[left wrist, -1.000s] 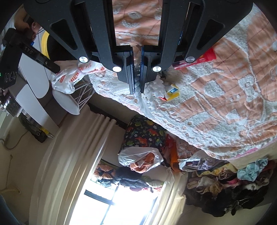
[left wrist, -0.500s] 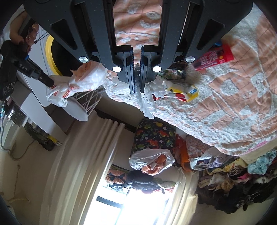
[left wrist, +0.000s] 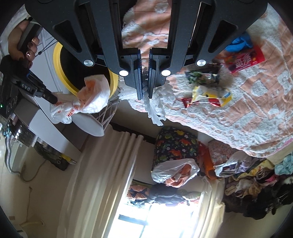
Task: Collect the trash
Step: 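Carry the white bag and white foam mesh over the yellow bin with both tools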
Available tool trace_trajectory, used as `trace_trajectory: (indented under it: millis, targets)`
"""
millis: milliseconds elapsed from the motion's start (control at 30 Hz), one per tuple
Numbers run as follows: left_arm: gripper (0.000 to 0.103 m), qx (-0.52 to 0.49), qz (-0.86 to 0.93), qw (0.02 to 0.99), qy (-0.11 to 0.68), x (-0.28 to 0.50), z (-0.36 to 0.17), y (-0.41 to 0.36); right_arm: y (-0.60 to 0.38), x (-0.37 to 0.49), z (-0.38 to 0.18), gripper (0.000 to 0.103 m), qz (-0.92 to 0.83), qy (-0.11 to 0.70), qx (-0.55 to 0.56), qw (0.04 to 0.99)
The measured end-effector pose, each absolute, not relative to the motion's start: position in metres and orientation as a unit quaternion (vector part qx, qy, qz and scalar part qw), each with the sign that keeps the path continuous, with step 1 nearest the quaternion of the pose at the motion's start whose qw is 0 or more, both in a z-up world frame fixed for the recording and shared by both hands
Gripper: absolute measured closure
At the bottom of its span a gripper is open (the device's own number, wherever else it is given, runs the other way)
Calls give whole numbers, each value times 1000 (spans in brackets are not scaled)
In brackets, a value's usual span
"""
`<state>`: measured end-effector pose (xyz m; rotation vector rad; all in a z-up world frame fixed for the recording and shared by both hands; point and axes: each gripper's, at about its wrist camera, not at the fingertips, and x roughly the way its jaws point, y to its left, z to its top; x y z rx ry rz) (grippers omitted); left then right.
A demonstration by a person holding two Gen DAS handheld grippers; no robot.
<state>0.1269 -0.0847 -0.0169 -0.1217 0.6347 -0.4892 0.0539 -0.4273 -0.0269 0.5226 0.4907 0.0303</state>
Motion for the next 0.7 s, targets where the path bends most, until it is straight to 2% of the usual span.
trace_trajectory:
  millis: [700]
  targets:
    - [101,-4,-299,898,322,119,-35,-152,-487,39,-47,96,-66,223,308,923]
